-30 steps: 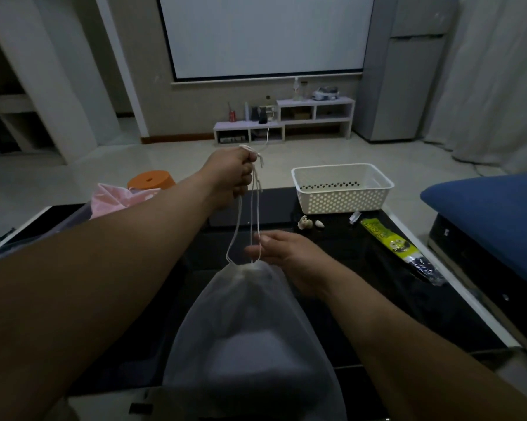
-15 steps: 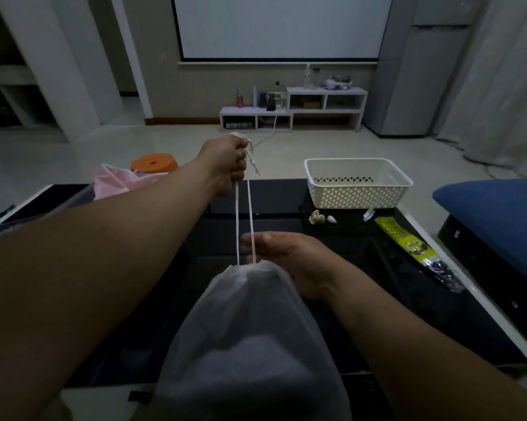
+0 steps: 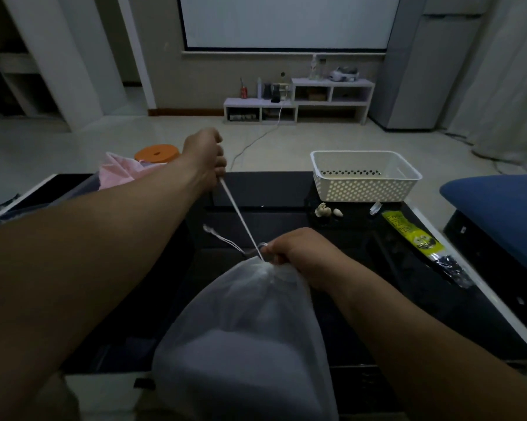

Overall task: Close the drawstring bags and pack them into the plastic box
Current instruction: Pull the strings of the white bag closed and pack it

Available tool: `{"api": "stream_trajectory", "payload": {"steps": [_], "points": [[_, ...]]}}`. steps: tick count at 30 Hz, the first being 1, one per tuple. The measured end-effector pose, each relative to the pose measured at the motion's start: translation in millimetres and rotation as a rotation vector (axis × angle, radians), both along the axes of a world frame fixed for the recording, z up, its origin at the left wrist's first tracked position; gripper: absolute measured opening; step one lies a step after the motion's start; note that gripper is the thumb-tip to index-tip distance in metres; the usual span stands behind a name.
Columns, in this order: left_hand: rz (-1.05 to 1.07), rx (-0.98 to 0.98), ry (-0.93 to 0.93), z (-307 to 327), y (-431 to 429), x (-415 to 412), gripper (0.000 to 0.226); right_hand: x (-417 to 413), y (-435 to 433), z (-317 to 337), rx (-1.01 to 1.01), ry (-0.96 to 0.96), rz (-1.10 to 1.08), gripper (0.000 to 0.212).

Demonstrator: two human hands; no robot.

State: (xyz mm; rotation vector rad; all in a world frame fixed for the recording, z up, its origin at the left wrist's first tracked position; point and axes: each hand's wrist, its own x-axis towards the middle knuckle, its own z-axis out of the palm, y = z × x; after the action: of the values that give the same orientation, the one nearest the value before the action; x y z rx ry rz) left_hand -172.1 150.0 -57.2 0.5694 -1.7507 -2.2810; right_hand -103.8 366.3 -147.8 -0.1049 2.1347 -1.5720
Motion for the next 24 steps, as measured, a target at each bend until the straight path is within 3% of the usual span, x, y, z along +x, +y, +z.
{"api": "stream_trajectory", "payload": {"steps": [2,5,10,11,14,16,21,24], "points": [[-0.011,0.012,0.041,13.2,22.7,-0.9,0.027,7.5,-4.0,4.8,0.096,0.131,0.143,0.018],[-0.026,0.016,0.068,29.5,52.3,-5.9,0.027,17.4,-7.4,13.8,0.041,0.174,0.259,0.022],[-0.069,-0.01,0.049,15.7,68.2,-14.9,0.025,16.1,-8.5,16.2,0.053,0.232,0.287,0.025],[-0.125,-0.106,0.002,5.5,65.6,-16.1,0.025,15.1,-9.0,12.9,0.044,0.221,0.27,0.025],[-0.136,-0.777,-0.243,-32.4,44.6,-6.1,0.06,10.3,-9.7,3.8,0.043,0.192,0.213,0.023],[-0.053,-0.975,-0.213,-51.9,32.1,18.1,0.046,5.9,-8.7,1.6,0.044,0.193,0.18,0.028],[-0.539,-0.893,-0.085,-90.5,32.2,91.1,0.021,-2.7,-5.5,2.9,0.054,0.18,0.167,0.027],[-0.512,-0.784,-0.029,-99.7,29.4,108.8,0.019,0.5,-9.0,7.4,0.09,0.175,0.172,0.023]]}}
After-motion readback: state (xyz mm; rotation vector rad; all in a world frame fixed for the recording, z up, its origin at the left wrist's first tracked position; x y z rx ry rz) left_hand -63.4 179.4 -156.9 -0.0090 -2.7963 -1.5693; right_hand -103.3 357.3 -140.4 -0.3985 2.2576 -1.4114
